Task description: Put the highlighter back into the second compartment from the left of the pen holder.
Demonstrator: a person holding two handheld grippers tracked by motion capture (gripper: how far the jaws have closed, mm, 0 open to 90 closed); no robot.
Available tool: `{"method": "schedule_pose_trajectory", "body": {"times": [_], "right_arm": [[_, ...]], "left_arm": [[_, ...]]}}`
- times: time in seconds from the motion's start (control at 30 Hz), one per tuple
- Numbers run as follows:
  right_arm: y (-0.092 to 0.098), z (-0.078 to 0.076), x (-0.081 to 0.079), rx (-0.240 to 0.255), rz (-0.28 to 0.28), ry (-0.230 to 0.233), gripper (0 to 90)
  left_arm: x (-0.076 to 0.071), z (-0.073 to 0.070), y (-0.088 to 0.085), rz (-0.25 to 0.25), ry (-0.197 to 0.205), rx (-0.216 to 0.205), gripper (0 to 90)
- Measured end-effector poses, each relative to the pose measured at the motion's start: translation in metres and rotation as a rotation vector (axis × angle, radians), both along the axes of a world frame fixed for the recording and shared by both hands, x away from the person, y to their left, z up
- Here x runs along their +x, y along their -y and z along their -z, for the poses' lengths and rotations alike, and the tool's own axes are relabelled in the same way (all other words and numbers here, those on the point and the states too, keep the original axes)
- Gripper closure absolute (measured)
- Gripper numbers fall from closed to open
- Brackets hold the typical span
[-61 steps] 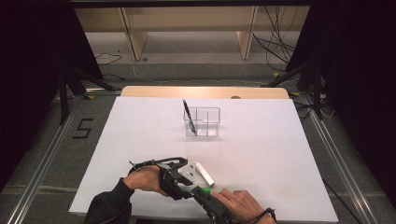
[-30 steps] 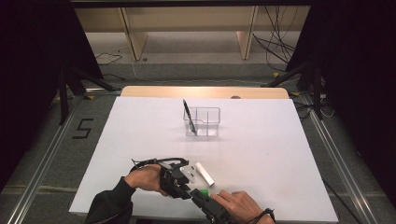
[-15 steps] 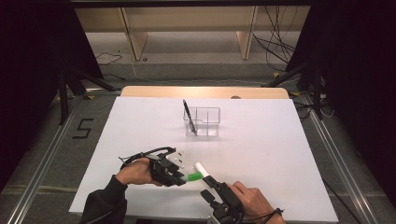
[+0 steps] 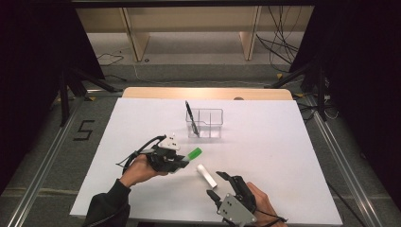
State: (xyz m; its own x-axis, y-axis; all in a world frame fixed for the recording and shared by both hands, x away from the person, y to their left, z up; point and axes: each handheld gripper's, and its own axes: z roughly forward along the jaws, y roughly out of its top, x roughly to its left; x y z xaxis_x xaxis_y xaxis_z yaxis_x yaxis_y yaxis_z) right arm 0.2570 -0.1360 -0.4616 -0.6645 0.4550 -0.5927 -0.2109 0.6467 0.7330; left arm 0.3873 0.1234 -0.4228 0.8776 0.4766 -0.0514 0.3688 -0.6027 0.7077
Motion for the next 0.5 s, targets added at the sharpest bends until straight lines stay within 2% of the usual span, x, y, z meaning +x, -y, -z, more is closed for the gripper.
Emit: {"method": "schedule_pose_trajectory", "body": {"times": [0.1,0.23,0.3,0.37,0.4,0.5], "right_arm": [[0.003,-0.003,0.006,0.059,0.029,-0.091,33.9],[0.009,-0.006,0.014,0.186,0.063,-0.226,33.5],[0.014,-0.008,0.018,0.249,0.073,-0.303,33.0],[0.018,-0.009,0.022,0.299,0.085,-0.353,32.8],[0.021,-0.009,0.024,0.340,0.090,-0.391,32.8],[0.025,-0.009,0.030,0.407,0.109,-0.473,31.7]], "left_arm": [[0.003,-0.001,-0.005,-0.059,0.009,-0.056,76.3],[0.007,-0.003,-0.009,-0.148,-0.004,-0.192,76.3],[0.007,-0.005,-0.009,-0.183,0.006,-0.238,76.3],[0.009,-0.007,-0.009,-0.210,0.024,-0.264,76.3],[0.010,-0.007,-0.008,-0.223,0.028,-0.273,76.3],[0.012,-0.005,-0.005,-0.250,0.051,-0.284,76.3]]}}
